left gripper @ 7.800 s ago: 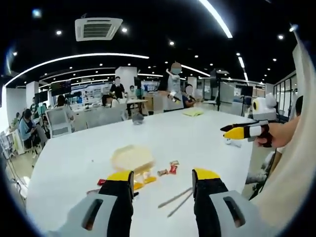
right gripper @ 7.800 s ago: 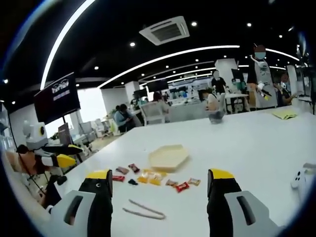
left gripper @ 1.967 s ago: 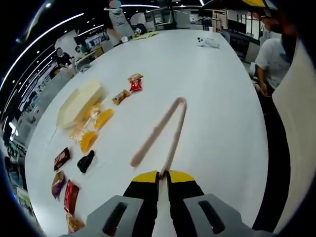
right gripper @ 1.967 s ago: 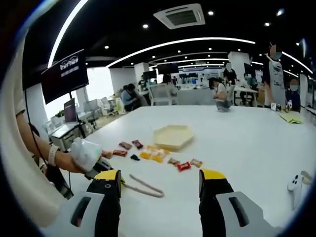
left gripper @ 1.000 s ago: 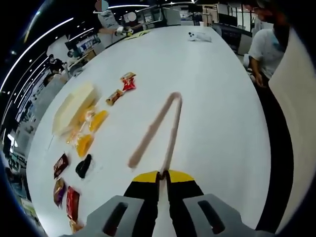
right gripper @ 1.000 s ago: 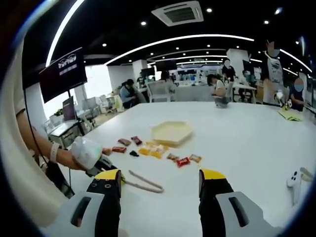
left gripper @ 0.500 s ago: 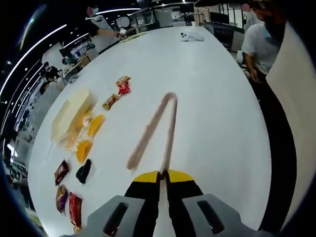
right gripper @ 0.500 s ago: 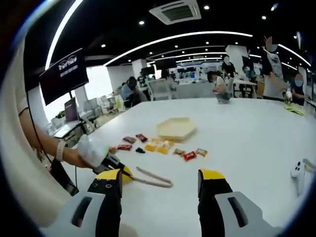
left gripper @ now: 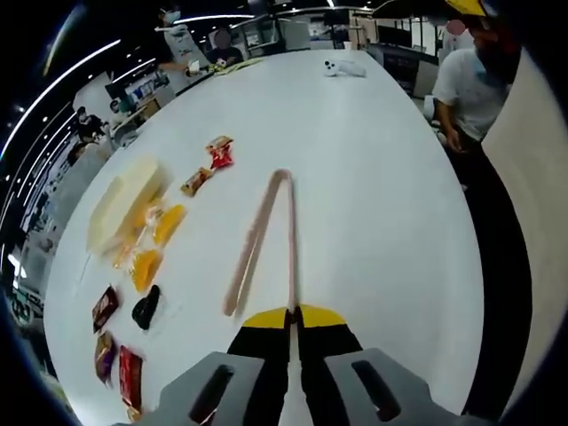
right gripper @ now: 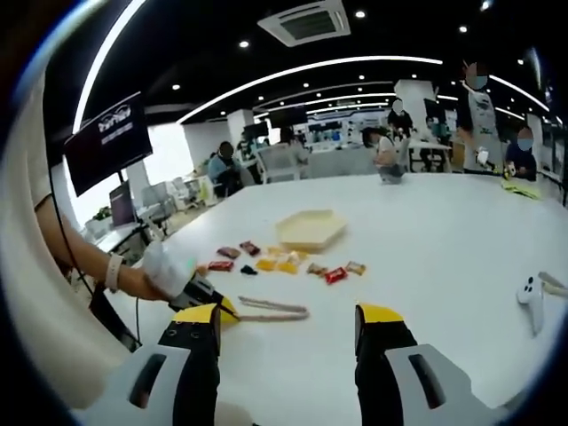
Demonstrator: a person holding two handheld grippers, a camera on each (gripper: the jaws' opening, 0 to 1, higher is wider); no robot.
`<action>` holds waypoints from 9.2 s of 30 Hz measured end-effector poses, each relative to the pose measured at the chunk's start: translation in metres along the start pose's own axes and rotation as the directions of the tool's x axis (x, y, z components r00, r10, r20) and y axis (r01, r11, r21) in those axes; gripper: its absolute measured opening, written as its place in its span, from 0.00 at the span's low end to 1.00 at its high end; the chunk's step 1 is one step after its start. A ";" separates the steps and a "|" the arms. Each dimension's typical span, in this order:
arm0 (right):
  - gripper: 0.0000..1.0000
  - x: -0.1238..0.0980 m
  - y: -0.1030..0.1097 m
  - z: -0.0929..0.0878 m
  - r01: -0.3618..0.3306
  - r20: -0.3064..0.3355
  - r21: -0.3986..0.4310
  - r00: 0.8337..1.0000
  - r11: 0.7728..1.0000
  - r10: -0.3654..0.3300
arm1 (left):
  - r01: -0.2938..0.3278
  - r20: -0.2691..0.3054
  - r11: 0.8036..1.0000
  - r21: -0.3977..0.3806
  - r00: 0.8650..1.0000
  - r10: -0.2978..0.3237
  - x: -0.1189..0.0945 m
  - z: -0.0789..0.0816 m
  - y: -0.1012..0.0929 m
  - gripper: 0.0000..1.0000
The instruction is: Place the target food into the container with the food tongs after gripping and lifting it, then release it inside without dropping or visibly crushing the food.
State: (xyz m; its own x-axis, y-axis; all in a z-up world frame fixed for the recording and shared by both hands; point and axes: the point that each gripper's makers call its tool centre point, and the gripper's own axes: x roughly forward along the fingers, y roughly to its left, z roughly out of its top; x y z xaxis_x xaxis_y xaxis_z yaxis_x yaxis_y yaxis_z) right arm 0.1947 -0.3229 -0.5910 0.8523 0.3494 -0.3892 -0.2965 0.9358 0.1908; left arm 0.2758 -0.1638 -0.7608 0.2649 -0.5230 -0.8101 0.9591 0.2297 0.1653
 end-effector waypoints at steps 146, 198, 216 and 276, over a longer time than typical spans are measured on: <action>0.31 -0.029 0.144 0.118 -0.816 -0.058 -0.204 0.562 0.541 0.825 | 0.422 0.563 0.890 0.172 0.699 -0.440 -0.249 0.197 -0.080 0.00; 0.27 -0.014 0.142 0.099 -0.801 -0.134 -0.204 0.593 0.563 0.794 | 0.397 0.555 0.914 0.080 0.744 -0.372 -0.238 0.188 -0.074 0.01; 0.25 0.004 0.147 0.100 -0.765 -0.093 -0.168 0.640 0.622 0.763 | 0.335 0.573 0.942 -0.028 0.777 -0.260 -0.237 0.170 -0.051 0.04; 0.23 0.055 0.078 0.091 -0.683 -0.151 -0.136 0.730 0.718 0.666 | 0.175 0.611 0.926 -0.334 0.788 0.072 -0.244 0.145 -0.012 0.00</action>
State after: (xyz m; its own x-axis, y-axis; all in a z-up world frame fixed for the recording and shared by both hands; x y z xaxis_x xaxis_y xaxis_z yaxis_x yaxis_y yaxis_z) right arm 0.2576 -0.2348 -0.5153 0.3598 0.8857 -0.2933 -0.8536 0.4394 0.2798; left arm 0.2144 -0.1579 -0.4837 0.3384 -0.8974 -0.2831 0.9015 0.3954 -0.1759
